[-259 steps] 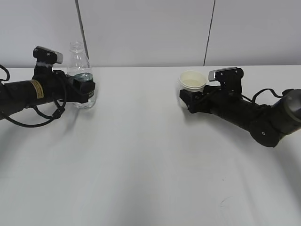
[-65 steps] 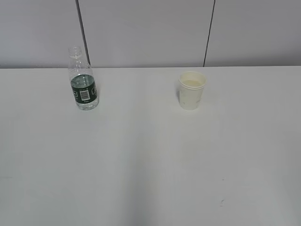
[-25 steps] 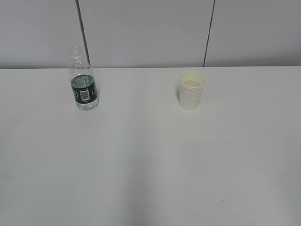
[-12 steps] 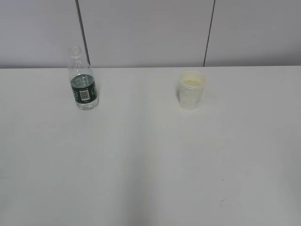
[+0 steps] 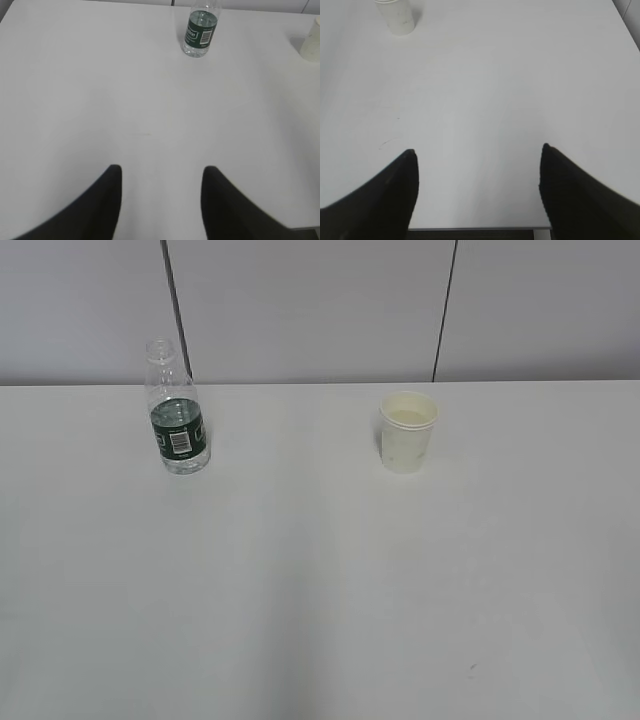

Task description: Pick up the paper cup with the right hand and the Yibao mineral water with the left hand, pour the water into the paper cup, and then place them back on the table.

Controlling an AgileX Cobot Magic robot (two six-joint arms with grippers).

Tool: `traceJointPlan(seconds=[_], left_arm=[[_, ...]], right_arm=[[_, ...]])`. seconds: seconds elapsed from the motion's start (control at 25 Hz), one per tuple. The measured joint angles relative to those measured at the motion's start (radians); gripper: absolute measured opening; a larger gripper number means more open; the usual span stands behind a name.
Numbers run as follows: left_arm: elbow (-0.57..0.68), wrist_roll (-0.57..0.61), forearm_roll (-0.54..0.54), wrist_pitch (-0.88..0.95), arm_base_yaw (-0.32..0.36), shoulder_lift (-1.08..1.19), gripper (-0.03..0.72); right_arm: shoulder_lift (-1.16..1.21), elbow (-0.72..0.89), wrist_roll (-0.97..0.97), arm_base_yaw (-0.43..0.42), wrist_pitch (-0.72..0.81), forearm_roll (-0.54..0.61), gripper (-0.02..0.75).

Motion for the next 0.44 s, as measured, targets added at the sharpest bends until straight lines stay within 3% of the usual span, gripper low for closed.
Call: traceJointPlan(seconds=[0.44], left_arm=[[0.0, 0.0, -0.001, 0.0, 0.0, 0.0, 0.332]], right_arm=[[0.0, 0.0, 0.0, 0.0, 0.0, 0.0, 0.585]])
